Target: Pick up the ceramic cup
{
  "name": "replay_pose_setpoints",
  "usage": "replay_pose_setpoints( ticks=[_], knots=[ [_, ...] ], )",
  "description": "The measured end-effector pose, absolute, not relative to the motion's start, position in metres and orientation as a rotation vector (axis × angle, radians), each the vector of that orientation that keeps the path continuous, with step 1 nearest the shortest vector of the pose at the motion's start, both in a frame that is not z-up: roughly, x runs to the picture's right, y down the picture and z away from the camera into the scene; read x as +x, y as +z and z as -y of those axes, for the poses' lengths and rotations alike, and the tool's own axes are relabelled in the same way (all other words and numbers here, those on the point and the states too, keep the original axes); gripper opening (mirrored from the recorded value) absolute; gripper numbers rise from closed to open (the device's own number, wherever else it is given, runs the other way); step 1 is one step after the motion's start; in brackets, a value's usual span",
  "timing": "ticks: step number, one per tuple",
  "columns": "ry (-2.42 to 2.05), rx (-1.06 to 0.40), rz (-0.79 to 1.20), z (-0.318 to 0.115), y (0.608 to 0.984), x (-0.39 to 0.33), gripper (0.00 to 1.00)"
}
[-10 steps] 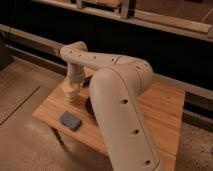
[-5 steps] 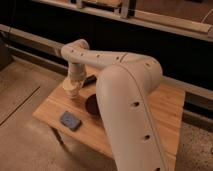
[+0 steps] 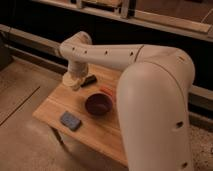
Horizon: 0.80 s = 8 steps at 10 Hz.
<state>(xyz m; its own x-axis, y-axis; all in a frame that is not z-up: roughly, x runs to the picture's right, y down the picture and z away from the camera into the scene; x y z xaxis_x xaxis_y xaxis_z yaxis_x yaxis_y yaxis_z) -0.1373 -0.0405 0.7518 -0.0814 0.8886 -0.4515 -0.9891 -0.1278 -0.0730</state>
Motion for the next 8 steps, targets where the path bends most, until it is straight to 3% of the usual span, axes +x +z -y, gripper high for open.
replay_pose_setpoints(
  ticks=[8],
  knots=[
    [1.587, -0.375, -0.247, 0.043, 0.697, -0.146, 0.0]
  ],
)
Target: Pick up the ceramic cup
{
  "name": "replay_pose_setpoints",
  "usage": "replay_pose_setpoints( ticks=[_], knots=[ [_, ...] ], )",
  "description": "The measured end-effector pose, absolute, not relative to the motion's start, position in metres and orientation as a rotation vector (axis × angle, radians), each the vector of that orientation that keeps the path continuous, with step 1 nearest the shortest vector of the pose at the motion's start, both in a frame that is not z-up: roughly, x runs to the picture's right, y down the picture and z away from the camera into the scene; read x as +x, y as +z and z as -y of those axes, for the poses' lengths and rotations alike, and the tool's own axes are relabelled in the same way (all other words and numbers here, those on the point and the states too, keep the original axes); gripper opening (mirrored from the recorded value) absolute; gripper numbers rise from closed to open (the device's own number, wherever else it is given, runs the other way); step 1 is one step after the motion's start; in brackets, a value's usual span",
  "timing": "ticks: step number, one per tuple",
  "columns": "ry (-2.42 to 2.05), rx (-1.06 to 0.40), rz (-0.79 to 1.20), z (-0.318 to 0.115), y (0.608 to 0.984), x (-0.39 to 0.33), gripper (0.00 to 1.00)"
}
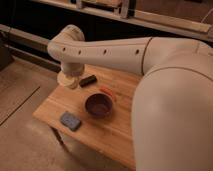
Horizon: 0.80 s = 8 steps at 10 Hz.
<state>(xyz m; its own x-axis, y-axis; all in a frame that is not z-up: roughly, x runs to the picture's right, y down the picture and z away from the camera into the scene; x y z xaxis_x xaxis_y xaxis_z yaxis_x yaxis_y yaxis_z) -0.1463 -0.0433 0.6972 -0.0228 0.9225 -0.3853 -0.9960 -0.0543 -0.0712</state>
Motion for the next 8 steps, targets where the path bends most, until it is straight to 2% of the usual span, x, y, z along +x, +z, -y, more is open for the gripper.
replay_pose_setpoints(
  ticks=[8],
  knots=[
    [1.589, -0.394, -0.257, 0.0349, 0.6929, -0.1477, 0.0]
  ],
)
